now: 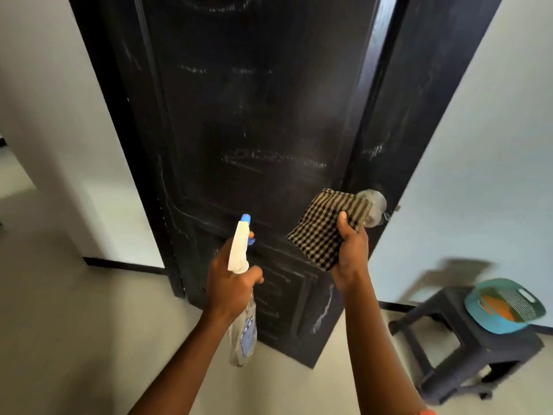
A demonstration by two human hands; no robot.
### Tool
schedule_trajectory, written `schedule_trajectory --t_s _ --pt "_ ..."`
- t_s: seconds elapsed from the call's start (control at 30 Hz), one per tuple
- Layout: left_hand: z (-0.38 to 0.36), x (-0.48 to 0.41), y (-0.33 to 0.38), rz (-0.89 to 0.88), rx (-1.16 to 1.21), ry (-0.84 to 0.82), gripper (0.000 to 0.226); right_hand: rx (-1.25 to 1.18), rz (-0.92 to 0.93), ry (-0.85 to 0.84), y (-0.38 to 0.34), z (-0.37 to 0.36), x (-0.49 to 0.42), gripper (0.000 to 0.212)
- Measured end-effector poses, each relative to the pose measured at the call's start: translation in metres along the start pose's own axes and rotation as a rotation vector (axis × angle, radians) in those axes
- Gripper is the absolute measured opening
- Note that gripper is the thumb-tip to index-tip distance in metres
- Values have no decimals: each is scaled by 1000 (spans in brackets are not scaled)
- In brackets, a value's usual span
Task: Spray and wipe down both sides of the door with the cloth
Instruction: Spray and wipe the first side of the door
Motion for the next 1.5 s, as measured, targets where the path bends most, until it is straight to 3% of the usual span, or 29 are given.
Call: schedule_trajectory --t_s 0.1,0.33,0.63,0.77,0.93,1.03,1.23,1.5 --pt "10 -35 12 -46 44 3 41 -87 64 9 2 -37 -24 16" --pt "29 -131 64 -169 93 -43 56 -142 324 21 -12 -122 -80 31" --pt "73 -232 153 -290 230 -124 46 -171 773 142 -50 -236 -105 35" --pt "99 -263 195 -355 341 -180 52 -108 981 157 -66 -282 -113 38" --pt "151 -307 246 -451 381 -229 54 32 1240 112 -85 -367 -126 65" --pt "193 -336 274 -469 353 -236 51 160 1399 114 -92 -426 -134 62" --pt "286 -404 331 -570 250 -82 34 400 1589 137 -99 -541 -145 68" --pt "408 -484 387 -607 260 139 16 530 1717 135 -117 -660 -143 70"
Point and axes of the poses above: each hand's wrist, its own x-axis away from the middle knuckle, its own z-axis out of the back of the hand, y = z × x, the point moved 5 cm from there along -x, towards the middle knuckle, and after that the axes turned 15 degrees about -x, right-handed, at the moved point
